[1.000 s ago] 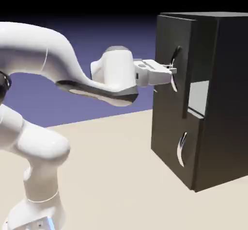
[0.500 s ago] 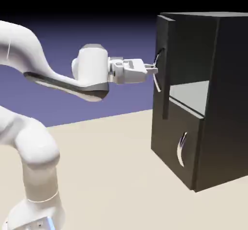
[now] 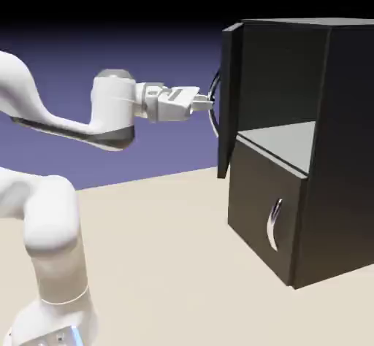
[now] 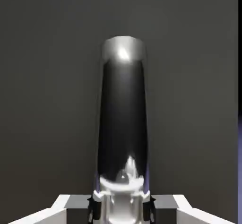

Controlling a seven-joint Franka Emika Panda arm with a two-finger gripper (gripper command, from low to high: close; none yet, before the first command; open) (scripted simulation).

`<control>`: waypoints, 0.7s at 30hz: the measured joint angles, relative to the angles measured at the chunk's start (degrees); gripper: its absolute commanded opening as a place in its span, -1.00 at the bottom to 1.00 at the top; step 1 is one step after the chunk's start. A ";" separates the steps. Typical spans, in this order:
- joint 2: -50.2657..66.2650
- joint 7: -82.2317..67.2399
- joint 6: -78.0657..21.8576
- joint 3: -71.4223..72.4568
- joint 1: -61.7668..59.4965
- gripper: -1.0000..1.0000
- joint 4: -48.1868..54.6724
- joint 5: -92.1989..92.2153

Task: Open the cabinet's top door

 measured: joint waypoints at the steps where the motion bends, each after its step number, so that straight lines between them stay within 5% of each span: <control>1: -0.29 -0.99 -2.16 1.45 0.57 -1.00 0.08 2.50; 11: 2.43 -5.94 -26.83 19.23 1.26 -1.00 7.97 23.92; 21: 9.10 -6.68 -50.76 39.62 -12.50 -1.00 26.29 37.36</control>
